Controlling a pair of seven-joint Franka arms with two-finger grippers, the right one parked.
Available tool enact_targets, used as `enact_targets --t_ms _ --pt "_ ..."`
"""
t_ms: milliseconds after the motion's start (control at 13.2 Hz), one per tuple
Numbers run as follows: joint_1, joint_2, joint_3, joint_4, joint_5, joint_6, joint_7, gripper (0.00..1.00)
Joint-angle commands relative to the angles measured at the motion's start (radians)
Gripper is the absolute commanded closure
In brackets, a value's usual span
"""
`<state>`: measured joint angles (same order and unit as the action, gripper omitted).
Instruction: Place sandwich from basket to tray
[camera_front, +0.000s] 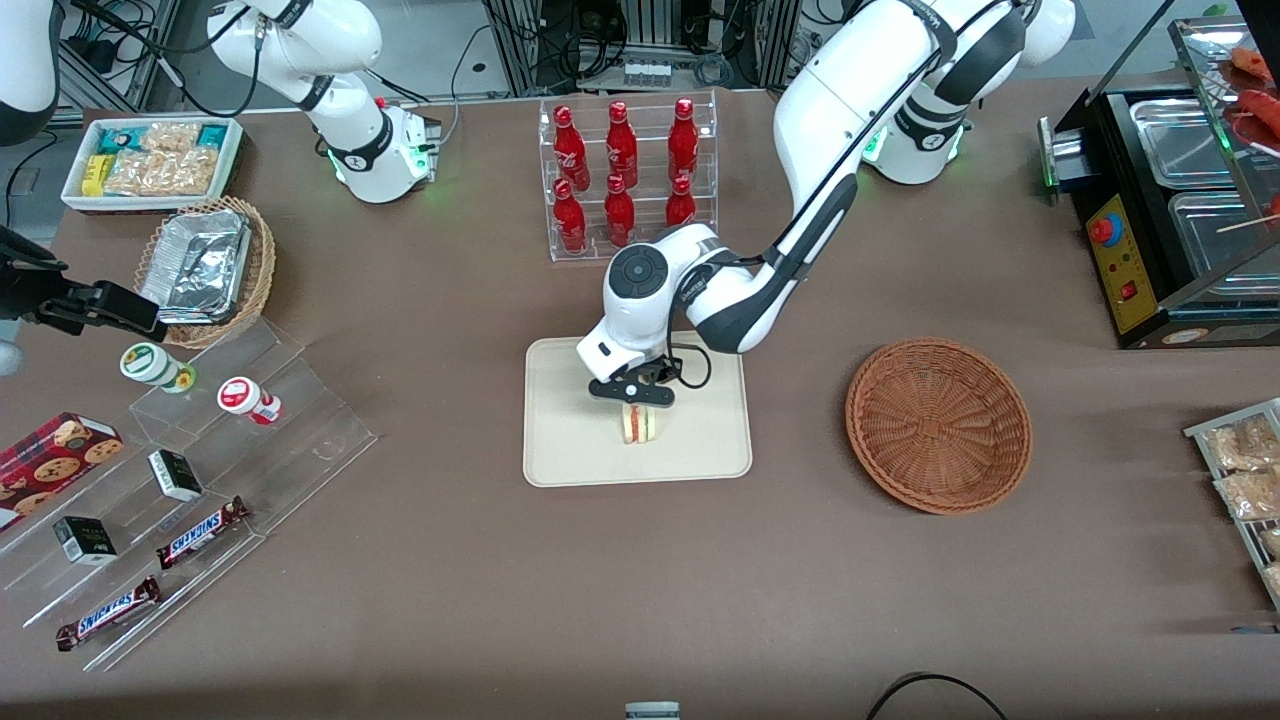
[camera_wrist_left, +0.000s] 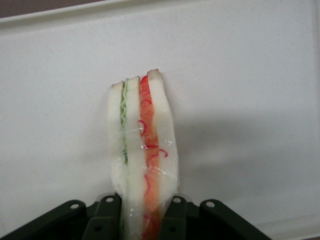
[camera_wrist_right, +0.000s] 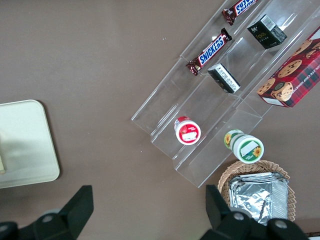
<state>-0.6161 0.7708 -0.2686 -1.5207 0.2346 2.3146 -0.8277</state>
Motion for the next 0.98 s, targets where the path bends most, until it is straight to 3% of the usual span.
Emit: enact_targets --t_ms 0,303,605,908 --pt "-0.002 0.01 0.003 0.031 0.023 -0.006 -0.028 0.0" --pt "0.021 -0.088 0.003 0.022 0.008 -0.067 -0.057 0.0" --pt "0.071 -0.244 0.002 0.014 -0.007 -0.258 -0.135 0.0" --pt "0.203 -0.415 -0.003 -0.019 -0.064 -0.41 -0.123 0.0"
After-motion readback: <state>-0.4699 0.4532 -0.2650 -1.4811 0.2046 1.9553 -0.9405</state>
